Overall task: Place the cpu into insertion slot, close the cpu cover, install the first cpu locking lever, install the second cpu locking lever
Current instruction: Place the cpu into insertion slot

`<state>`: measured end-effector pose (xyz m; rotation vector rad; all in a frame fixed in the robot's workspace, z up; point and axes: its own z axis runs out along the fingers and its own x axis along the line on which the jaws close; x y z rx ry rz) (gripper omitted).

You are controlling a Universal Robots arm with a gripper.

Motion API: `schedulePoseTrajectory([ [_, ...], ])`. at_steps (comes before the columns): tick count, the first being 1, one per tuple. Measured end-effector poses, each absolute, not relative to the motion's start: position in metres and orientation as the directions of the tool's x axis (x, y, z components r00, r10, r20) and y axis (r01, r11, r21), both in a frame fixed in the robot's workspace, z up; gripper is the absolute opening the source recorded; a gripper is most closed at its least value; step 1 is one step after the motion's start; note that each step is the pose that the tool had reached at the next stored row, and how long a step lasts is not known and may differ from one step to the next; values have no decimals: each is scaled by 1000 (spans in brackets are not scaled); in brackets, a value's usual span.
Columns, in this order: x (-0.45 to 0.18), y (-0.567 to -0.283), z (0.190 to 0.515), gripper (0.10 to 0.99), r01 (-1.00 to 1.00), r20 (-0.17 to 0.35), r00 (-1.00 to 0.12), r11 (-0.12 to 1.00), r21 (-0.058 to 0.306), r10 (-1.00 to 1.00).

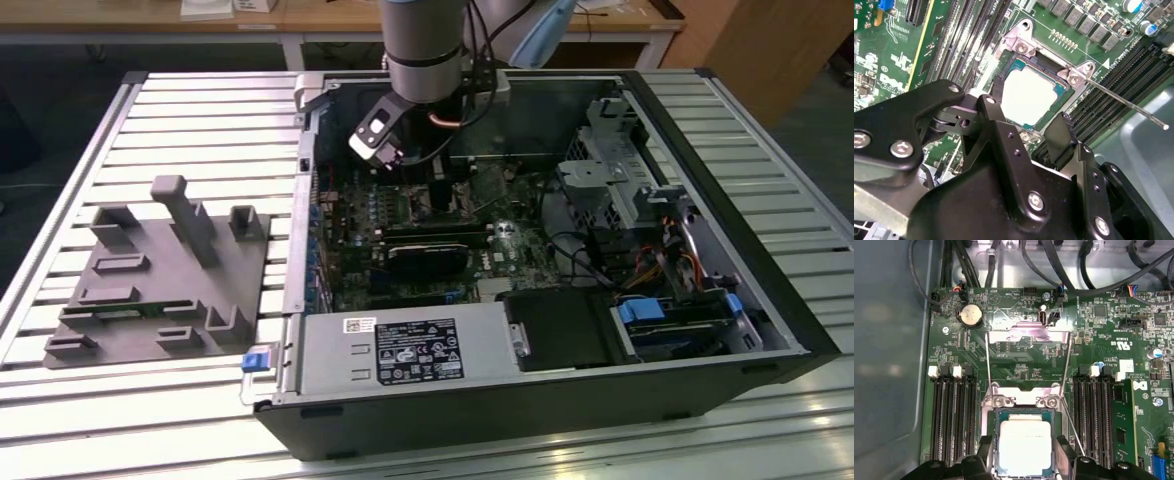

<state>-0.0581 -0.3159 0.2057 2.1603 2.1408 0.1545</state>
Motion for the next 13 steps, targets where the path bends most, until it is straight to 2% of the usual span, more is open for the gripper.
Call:
schedulePoseTrajectory([
  [7, -58, -316, 206, 596, 990, 4, 9, -9, 139, 1000],
  [9, -58, -316, 206, 471, 990, 4, 9, -9, 139, 1000],
  [10, -58, -316, 206, 471, 990, 4, 9, -9, 139, 1000],
  [12, -58, -316, 206, 357, 990, 4, 9, -9, 139, 1000],
  [13, -58, -316, 206, 357, 990, 4, 9, -9, 139, 1000],
])
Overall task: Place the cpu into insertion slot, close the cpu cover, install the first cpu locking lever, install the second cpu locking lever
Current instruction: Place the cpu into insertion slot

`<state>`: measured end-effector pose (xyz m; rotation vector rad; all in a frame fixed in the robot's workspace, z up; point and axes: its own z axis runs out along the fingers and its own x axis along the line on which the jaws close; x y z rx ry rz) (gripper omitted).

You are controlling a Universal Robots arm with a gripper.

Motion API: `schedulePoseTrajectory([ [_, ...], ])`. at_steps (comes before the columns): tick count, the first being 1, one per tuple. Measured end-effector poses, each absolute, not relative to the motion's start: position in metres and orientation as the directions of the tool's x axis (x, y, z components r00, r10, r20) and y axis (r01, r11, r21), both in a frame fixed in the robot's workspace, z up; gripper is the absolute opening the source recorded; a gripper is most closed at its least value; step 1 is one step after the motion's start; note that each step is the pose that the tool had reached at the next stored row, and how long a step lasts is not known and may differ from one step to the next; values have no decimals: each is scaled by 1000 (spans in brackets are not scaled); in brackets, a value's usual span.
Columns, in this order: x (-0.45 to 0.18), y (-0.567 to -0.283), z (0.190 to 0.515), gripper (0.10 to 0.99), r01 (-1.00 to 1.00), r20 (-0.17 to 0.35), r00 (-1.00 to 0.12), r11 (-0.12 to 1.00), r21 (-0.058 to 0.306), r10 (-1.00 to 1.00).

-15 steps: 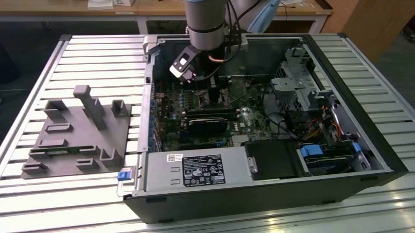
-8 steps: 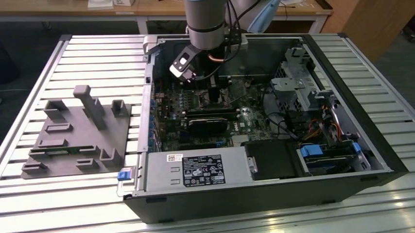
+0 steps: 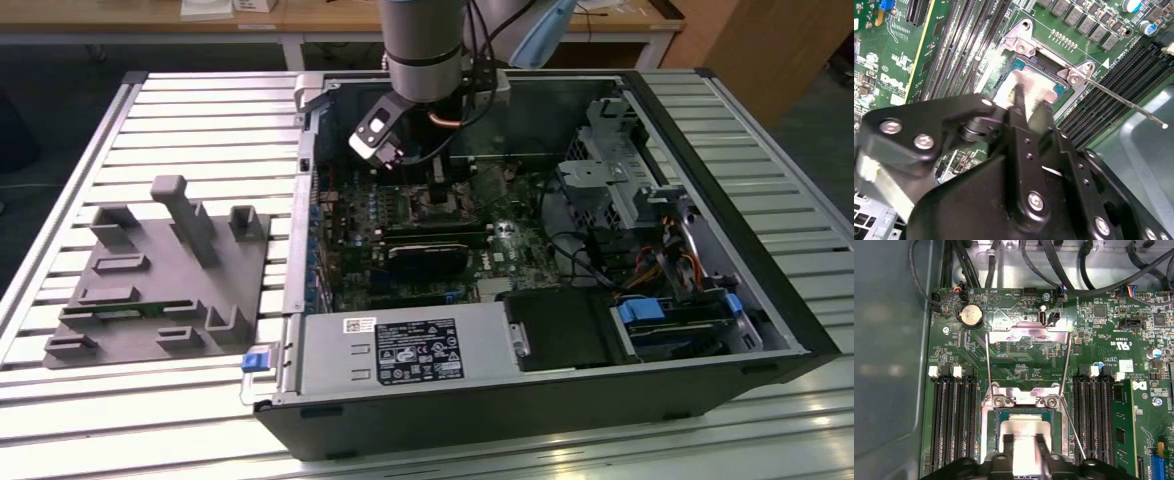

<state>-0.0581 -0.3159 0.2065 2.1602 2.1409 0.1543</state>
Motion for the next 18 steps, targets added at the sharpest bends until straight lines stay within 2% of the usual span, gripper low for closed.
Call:
schedulePoseTrajectory([
  [2, -58, -316, 207, 239, 990, 4, 9, -9, 139, 1000],
  [3, -58, -316, 207, 239, 990, 4, 9, -9, 139, 1000],
  [5, -58, -316, 207, 122, 990, 4, 9, -9, 139, 1000],
  [12, -58, -316, 207, 106, 990, 4, 9, -9, 139, 1000],
  [18, -50, -316, 207, 106, 995, 3, 9, -9, 96, 1000],
])
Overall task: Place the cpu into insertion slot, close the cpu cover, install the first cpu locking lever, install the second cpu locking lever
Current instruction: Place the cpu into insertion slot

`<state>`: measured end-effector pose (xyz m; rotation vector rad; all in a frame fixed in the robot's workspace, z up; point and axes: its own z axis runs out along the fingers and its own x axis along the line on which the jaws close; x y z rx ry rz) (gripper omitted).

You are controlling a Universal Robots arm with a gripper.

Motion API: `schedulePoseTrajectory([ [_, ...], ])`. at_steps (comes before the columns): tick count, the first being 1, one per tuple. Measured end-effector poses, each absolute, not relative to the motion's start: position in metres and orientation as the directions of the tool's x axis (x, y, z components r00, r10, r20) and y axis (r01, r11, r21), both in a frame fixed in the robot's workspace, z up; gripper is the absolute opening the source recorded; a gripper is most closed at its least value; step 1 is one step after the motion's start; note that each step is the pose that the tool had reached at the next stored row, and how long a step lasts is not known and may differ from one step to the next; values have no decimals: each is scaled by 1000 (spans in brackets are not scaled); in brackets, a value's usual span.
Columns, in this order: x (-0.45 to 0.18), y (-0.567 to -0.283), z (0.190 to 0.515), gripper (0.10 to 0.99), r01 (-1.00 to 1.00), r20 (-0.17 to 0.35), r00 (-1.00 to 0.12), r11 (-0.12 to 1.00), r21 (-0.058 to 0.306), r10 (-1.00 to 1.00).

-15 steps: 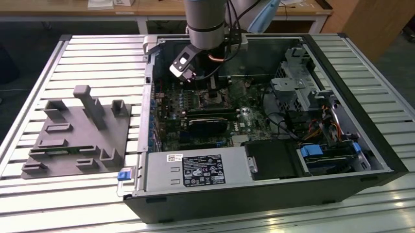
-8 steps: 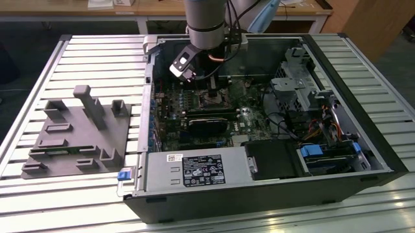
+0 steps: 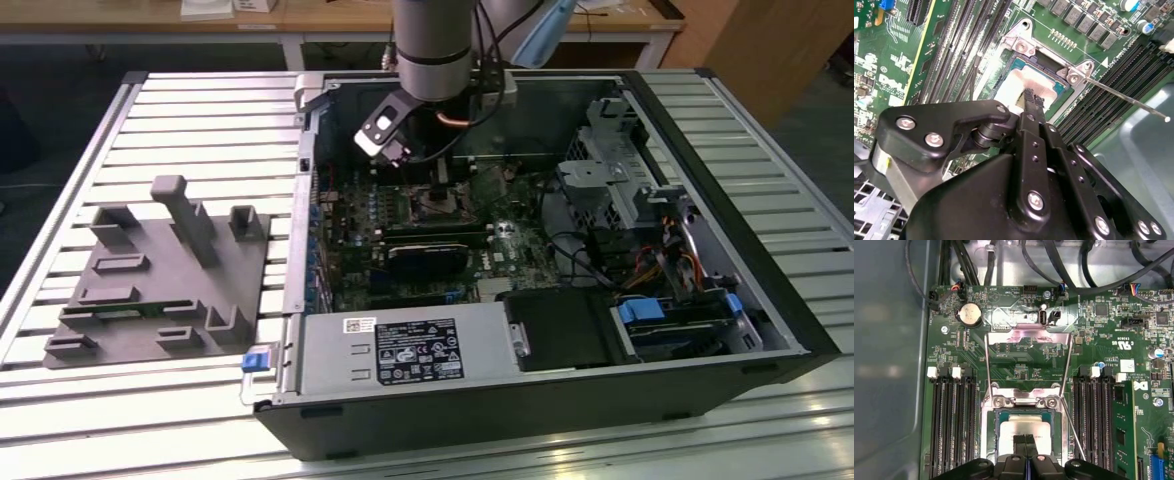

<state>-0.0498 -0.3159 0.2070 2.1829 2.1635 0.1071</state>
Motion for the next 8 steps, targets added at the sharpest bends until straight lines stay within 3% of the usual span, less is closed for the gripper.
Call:
schedulePoseTrajectory([
  [5, -42, -316, 207, 106, 999, -1, 9, -9, 46, 1000],
  [8, -41, -316, 207, 106, 999, -2, 9, -9, 43, 1000],
])
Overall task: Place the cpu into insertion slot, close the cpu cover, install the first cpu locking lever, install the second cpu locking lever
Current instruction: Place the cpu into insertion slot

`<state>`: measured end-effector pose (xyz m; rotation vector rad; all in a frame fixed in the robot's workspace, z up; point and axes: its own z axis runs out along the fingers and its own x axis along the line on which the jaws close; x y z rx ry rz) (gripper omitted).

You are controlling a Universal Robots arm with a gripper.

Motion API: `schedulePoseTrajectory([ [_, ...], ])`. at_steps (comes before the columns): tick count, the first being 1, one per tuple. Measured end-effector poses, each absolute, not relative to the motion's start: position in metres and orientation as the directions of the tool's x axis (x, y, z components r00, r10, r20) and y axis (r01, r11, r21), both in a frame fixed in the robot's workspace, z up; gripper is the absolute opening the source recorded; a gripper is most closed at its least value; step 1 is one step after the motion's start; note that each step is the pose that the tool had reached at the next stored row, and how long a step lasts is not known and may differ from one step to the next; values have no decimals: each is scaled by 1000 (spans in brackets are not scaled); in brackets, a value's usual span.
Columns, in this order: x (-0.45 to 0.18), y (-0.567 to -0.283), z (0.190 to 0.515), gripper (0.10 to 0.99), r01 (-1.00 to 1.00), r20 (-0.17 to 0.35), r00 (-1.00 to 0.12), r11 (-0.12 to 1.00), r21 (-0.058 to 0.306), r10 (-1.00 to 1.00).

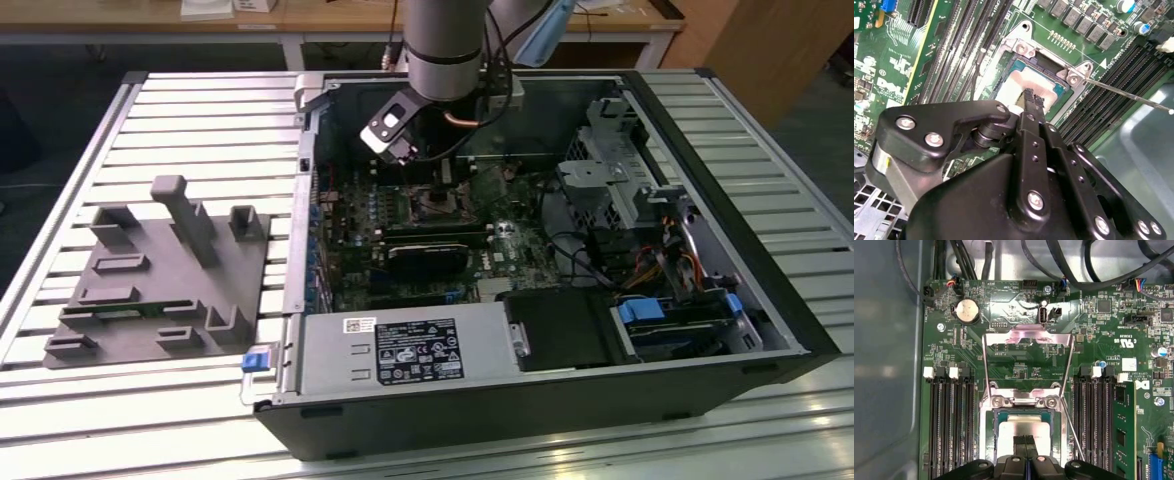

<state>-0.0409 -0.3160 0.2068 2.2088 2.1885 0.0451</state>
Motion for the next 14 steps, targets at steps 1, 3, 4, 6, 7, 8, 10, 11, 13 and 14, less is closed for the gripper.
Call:
schedulePoseTrajectory([
  [1, -41, -316, 207, 106, 999, -2, 9, -9, 43, 1000],
  [3, -40, -316, 206, 106, 999, -1, 23, -23, 43, 1000],
  [4, -40, -316, 206, 106, 998, -2, 35, -35, 43, 999],
  [6, -40, -316, 205, 106, 997, -2, 60, -60, 43, 998],
  [7, -40, -316, 204, 106, 997, -2, 70, -70, 43, 998],
  [8, -40, -316, 204, 106, 996, -2, 77, -77, 43, 997],
  [10, -40, -316, 203, 106, 996, -2, 79, -79, 43, 997],
  [11, -40, -316, 203, 106, 996, -2, 80, -80, 43, 997],
  [13, -40, -316, 202, 106, 996, -2, 82, -82, 43, 997],
  [14, -40, -316, 201, 106, 996, -2, 82, -82, 43, 997],
])
